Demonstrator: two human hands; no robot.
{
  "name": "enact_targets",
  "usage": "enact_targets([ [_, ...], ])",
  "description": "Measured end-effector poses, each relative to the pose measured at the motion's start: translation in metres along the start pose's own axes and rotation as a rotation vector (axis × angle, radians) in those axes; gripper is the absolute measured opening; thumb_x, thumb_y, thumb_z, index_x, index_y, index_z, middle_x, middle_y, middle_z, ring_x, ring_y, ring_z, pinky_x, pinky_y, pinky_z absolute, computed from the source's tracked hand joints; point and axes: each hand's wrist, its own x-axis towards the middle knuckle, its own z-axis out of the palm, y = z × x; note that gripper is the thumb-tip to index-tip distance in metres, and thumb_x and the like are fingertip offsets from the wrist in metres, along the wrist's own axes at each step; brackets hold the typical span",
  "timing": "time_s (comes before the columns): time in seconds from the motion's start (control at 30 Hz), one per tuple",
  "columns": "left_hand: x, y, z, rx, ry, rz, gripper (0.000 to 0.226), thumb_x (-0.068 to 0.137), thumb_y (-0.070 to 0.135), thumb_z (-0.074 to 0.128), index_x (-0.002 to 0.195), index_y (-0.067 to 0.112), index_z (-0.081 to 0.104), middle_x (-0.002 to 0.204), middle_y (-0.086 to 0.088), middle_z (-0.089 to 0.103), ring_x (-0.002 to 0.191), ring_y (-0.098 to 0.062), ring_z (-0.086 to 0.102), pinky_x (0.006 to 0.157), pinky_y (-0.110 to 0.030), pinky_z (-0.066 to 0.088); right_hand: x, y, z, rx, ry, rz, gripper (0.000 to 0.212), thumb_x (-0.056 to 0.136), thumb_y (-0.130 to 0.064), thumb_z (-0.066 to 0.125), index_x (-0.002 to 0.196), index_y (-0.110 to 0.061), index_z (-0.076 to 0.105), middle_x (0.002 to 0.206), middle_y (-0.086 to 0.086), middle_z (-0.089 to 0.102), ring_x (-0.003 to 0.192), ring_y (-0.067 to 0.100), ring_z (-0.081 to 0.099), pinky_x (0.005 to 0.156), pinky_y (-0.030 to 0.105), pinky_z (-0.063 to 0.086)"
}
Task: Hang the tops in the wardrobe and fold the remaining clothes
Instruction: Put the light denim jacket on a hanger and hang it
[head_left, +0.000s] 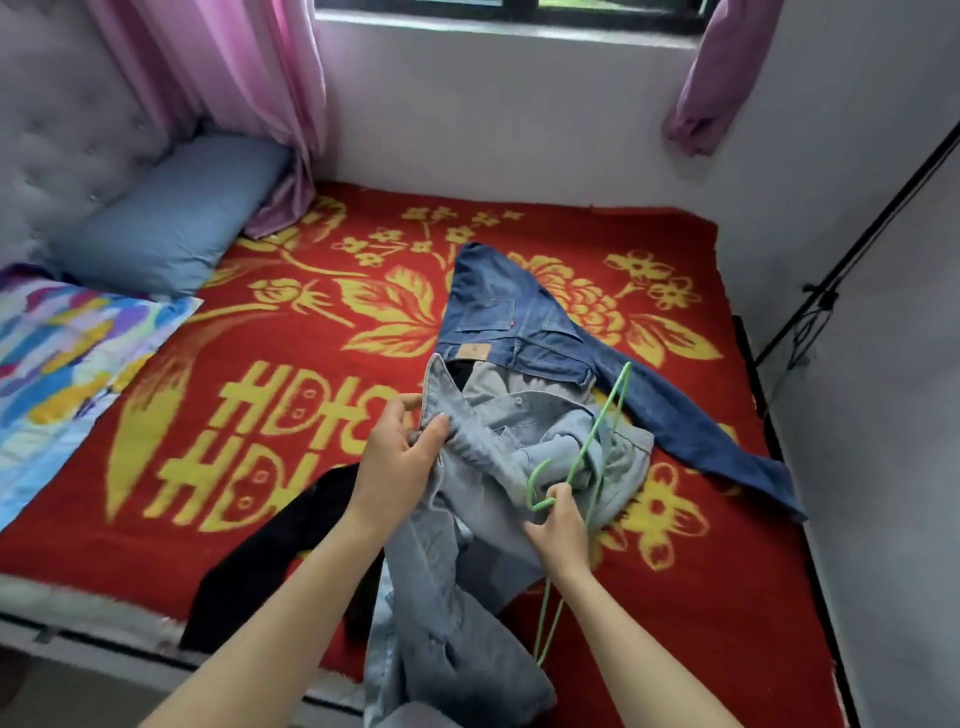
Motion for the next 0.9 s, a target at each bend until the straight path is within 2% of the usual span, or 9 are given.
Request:
enact_targets([
  [0.07, -0.001, 0.014, -0.016, -0.019, 0.064, 0.044, 0.015, 0.093, 0.02, 0.055, 0.104, 0.028, 0.048, 0.045, -0.005, 0.056, 0.035, -0.017, 0.048, 0.038, -0.024, 0.038, 0.002, -0.013, 0.018, 0.009, 0.034, -0.026, 0.029, 0.08, -0.008, 0.062, 0.089, -0.016, 0.035, 0.1, 0.019, 0.061, 0.097, 0.036, 0.057, 0.072, 0.039, 0.036],
  [0.17, 0.001, 0.033, -0.046, -0.06, 0.16, 0.078, 0.023, 0.094, 0.018, 0.054, 0.108, 0.034, 0.047, 0.075, -0.039, 0.056, 0.059, -0.052, 0.053, 0.055, -0.056, 0.047, 0.009, -0.037, 0.034, 0.052, 0.085, -0.028, 0.016, 0.084, -0.007, 0.055, 0.09, -0.016, 0.043, 0.099, 0.02, 0.063, 0.093, 0.038, 0.058, 0.068, 0.039, 0.037],
  [0.2, 0.002, 0.036, -0.056, -0.06, 0.194, 0.087, 0.025, 0.094, 0.018, 0.054, 0.113, 0.032, 0.047, 0.075, -0.04, 0.054, 0.059, -0.053, 0.05, 0.056, -0.057, 0.047, 0.012, -0.044, 0.036, 0.076, 0.104, -0.029, 0.015, 0.085, -0.008, 0.055, 0.089, -0.016, 0.043, 0.097, 0.02, 0.064, 0.089, 0.039, 0.059, 0.065, 0.039, 0.035],
  [0.3, 0.006, 0.038, -0.083, -0.018, 0.302, 0.131, 0.031, 0.093, 0.017, 0.055, 0.119, 0.033, 0.047, 0.056, -0.012, 0.049, 0.048, -0.025, 0.044, 0.047, -0.03, 0.041, 0.023, -0.066, 0.033, 0.098, 0.157, -0.052, 0.019, 0.086, -0.01, 0.056, 0.081, -0.017, 0.039, 0.085, 0.021, 0.064, 0.082, 0.04, 0.059, 0.06, 0.035, 0.029],
  [0.47, 0.016, 0.03, -0.129, -0.042, 0.47, 0.041, 0.041, 0.087, 0.011, 0.061, 0.122, 0.026, 0.043, 0.072, 0.001, 0.059, 0.056, -0.001, 0.058, 0.056, -0.017, 0.049, 0.043, -0.093, -0.012, 0.294, 0.194, -0.126, 0.039, 0.078, 0.004, 0.055, 0.062, -0.021, 0.029, 0.058, -0.001, 0.04, 0.062, 0.026, 0.044, 0.061, 0.031, 0.028],
  [0.53, 0.017, 0.019, -0.152, -0.044, 0.387, -0.062, 0.052, 0.086, 0.007, 0.064, 0.129, 0.025, 0.04, 0.067, 0.001, 0.065, 0.056, -0.004, 0.062, 0.054, -0.018, 0.048, 0.053, -0.101, -0.047, 0.387, 0.182, -0.193, 0.04, 0.076, 0.007, 0.057, 0.063, -0.02, 0.03, 0.055, -0.003, 0.037, 0.054, 0.019, 0.039, 0.06, 0.031, 0.031],
  [0.67, 0.006, -0.007, -0.175, 0.049, 0.21, -0.141, 0.074, 0.084, 0.004, 0.066, 0.139, 0.04, 0.032, 0.075, -0.008, 0.071, 0.068, -0.014, 0.069, 0.061, -0.026, 0.051, 0.068, -0.135, -0.116, 0.414, -0.025, -0.382, 0.041, 0.073, 0.013, 0.056, 0.066, -0.019, 0.03, 0.055, -0.002, 0.032, 0.04, 0.0, 0.028, 0.04, 0.016, 0.025],
  [0.8, 0.006, -0.026, -0.162, 0.234, 0.381, -0.115, 0.08, 0.087, 0.006, 0.064, 0.144, 0.044, 0.023, 0.099, -0.017, 0.066, 0.09, -0.025, 0.066, 0.065, -0.026, 0.047, 0.075, -0.158, -0.148, 0.248, -0.296, -0.432, 0.043, 0.076, 0.016, 0.055, 0.066, -0.019, 0.032, 0.055, -0.006, 0.034, 0.044, 0.0, 0.03, 0.041, 0.013, 0.025],
  [0.9, 0.01, -0.031, -0.148, 0.248, 0.5, -0.031, 0.063, 0.091, 0.001, 0.054, 0.143, 0.032, 0.035, 0.116, -0.02, 0.062, 0.103, -0.032, 0.06, 0.073, -0.029, 0.049, 0.08, -0.158, -0.156, 0.203, -0.569, -0.337, 0.043, 0.08, 0.013, 0.059, 0.069, -0.018, 0.032, 0.062, -0.001, 0.033, 0.057, 0.01, 0.031, 0.053, 0.024, 0.028],
])
